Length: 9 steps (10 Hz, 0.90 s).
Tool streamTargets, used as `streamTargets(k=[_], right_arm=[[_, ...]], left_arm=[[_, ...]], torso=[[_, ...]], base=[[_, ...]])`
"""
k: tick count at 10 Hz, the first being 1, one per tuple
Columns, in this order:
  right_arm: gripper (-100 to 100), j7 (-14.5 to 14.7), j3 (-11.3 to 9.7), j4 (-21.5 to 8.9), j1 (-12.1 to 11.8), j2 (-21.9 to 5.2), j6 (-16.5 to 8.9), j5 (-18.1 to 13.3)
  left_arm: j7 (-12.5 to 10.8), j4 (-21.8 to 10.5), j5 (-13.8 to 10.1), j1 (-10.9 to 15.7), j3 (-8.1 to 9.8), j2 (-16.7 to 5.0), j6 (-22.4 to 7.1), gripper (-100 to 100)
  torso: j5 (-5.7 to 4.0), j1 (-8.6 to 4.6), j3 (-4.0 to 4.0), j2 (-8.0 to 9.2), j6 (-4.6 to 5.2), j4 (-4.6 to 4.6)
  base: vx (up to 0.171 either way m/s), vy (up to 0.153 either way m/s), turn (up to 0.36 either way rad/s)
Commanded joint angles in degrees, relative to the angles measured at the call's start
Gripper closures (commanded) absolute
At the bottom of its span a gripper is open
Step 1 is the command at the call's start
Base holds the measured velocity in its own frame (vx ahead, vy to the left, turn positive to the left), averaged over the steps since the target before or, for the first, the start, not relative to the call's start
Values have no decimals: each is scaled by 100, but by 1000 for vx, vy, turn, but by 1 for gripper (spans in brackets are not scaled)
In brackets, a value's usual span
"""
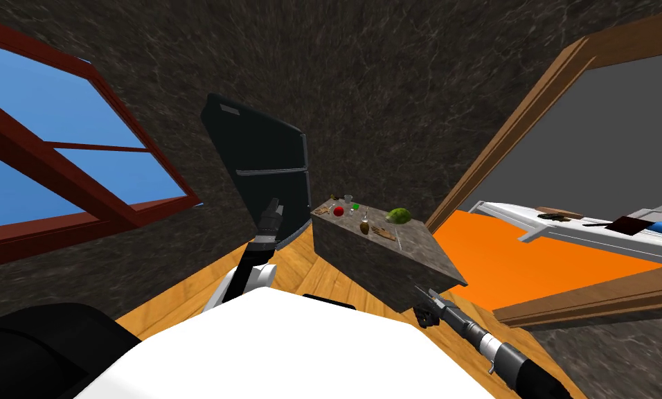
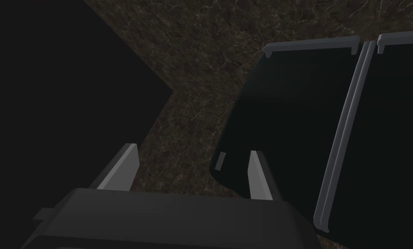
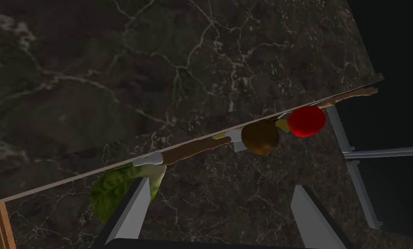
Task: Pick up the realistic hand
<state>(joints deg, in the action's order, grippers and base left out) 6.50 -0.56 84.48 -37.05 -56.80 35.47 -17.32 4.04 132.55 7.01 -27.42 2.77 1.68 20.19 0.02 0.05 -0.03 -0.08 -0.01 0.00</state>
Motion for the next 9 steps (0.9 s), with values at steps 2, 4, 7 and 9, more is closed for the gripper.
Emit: streamTargets(k=[2,4,7,9], right_arm=[[-100,161,17,-187,-171,-470,-31,-228],[-100,221,29,-252,-253,-724,-40,-324],[-100,385,62,-414,-510,-1297,-75,-626],[-100,475,84,-493,-684,-1682,-107,-831]], left_arm=[[0,0,0,0,0,0,0,0],[0,0,0,0,0,0,0,0],[0,0,0,0,0,0,0,0],[0,0,0,-1,0,0,0,0]], torso=[[0,3,-1,-3,-1,0],[1,4,-4,-6,-2,-1],[-1,-3,-4,-6,-3,-1],[-1,-4,-14,-24,-2,-5]], base=[[28,33,113],[17,18,107],[36,11,124],[87,3,140]])
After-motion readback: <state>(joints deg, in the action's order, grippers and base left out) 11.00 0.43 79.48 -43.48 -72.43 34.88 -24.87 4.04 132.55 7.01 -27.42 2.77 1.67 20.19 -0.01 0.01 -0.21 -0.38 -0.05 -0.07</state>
